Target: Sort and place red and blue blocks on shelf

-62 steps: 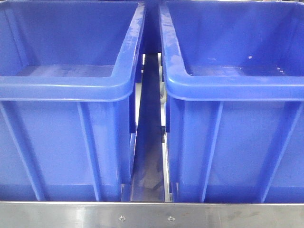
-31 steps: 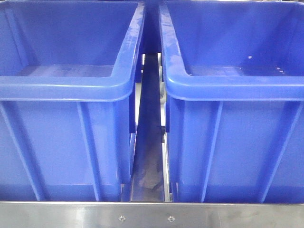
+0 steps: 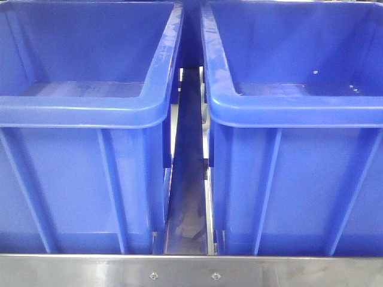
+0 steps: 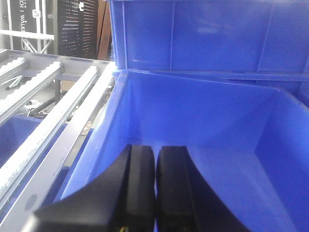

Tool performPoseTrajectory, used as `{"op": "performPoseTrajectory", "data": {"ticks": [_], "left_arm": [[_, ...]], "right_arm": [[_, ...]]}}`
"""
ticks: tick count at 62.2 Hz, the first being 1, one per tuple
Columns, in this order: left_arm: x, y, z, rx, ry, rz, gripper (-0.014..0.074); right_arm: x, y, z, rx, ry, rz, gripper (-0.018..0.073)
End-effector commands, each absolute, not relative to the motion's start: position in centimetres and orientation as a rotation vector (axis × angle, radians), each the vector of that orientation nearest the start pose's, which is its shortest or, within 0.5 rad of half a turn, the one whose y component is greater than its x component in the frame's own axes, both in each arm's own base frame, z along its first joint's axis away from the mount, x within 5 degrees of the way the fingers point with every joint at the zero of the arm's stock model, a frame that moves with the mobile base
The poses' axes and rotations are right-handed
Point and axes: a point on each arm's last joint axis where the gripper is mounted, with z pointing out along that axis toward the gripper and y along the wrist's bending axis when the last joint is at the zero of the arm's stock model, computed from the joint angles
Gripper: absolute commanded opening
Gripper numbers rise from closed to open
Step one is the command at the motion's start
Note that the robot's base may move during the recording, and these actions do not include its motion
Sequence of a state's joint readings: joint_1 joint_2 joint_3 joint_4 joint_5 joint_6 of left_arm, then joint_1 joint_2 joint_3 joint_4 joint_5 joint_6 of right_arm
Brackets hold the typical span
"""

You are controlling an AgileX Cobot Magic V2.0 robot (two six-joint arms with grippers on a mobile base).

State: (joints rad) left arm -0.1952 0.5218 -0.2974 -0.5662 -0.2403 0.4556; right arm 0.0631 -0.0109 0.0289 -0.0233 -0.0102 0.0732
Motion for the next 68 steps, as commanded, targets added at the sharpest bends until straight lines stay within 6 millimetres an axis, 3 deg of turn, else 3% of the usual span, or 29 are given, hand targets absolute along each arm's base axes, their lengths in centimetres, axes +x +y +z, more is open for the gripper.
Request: {"op": "performPoseTrajectory", "data": {"ticks": [1,58,68], "left_arm": [[11.6,-0.7,30.7,-0.063,1.409,-0.106,0.0127],[11.6,-0.2,30.5,-0.092,1.416,-0.077,0.0127],[10.6,0.0,30.2,-0.082,1.463,-0.062,0.0127]], "right_arm": [[5.2,0.3,22.2,-0.017,1.358,0.079,0.005],[5.2,0.3,22.2,-0.017,1.357,0.079,0.005],[5.2,0.3,22.2,-0.017,1.357,0.079,0.005]]}}
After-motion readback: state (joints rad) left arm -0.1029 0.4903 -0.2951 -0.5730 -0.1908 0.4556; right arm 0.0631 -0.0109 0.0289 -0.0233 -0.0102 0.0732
